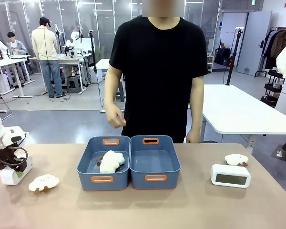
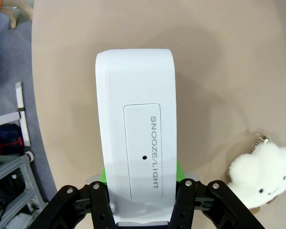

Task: Sort the digital clocks into the basket.
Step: Pick up the Digital clock from the table and place it into the empty Plastic storage basket.

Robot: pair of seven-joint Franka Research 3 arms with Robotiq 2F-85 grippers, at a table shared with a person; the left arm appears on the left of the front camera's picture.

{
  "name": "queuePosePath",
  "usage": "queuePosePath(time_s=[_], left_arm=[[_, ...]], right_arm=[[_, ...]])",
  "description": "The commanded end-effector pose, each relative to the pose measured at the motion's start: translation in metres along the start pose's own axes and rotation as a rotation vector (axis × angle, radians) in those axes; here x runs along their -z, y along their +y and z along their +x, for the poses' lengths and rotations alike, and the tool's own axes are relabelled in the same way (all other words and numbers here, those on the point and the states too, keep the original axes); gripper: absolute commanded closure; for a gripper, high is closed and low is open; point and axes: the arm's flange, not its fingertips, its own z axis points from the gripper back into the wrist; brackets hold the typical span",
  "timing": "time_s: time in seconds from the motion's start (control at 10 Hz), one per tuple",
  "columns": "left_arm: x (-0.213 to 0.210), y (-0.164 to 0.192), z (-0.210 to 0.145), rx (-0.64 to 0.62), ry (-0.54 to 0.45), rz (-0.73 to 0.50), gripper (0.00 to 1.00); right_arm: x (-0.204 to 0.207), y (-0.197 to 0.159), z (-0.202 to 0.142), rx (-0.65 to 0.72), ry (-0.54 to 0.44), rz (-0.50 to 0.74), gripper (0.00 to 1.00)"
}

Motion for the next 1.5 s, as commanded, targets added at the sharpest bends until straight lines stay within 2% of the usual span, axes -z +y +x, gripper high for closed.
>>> queuePosePath(time_s=[0.0,0.1,0.2,0.3,0.4,0.5,0.6,0.7,0.8,1.0,1.1,1.2,1.4], left_arm=[[-0.024,0.003,0.005,0.086,-0.059,0.000,0.50],[-0.078,0.007,0.013,0.191,-0.194,0.002,0.50],[-0.132,0.006,0.018,0.303,-0.239,0.134,0.50],[-0.181,0.003,0.016,0.406,-0.320,0.134,0.50],[-0.210,-0.010,0.015,0.565,-0.402,0.132,0.50],[-0.219,-0.020,0.019,0.645,-0.411,0.171,0.50],[-0.219,-0.028,0.025,0.682,-0.466,0.115,0.50],[-0.231,-0.066,0.035,0.804,-0.606,0.047,0.50],[-0.243,-0.123,0.050,0.931,-0.657,0.003,0.50],[-0.242,-0.253,0.068,1.239,-0.610,-0.092,0.50],[-0.237,-0.315,0.078,1.290,-0.543,-0.105,0.50],[-0.229,-0.362,0.091,1.319,-0.508,-0.095,0.50],[-0.211,-0.430,0.109,1.306,-0.430,-0.161,0.50]], right_arm=[[0.000,0.002,0.001,-0.011,-0.002,0.011,0.00],[0.000,0.002,0.001,-0.011,-0.002,0.011,0.00],[0.000,0.002,0.001,-0.011,-0.002,0.011,0.00],[0.000,0.002,0.001,-0.011,-0.002,0.011,0.00],[0.000,0.002,0.001,-0.011,-0.002,0.011,0.00],[0.000,0.002,0.001,-0.011,-0.002,0.011,0.00],[0.000,0.002,0.001,-0.011,-0.002,0.011,0.00],[0.000,0.002,0.001,-0.011,-0.002,0.011,0.00],[0.000,0.002,0.001,-0.011,-0.002,0.011,0.00],[0.000,0.002,0.001,-0.011,-0.002,0.011,0.00],[0.000,0.002,0.001,-0.011,-0.002,0.011,0.00],[0.000,0.002,0.001,-0.011,-0.002,0.011,0.00],[0.000,0.002,0.001,-0.011,-0.002,0.011,0.00]])
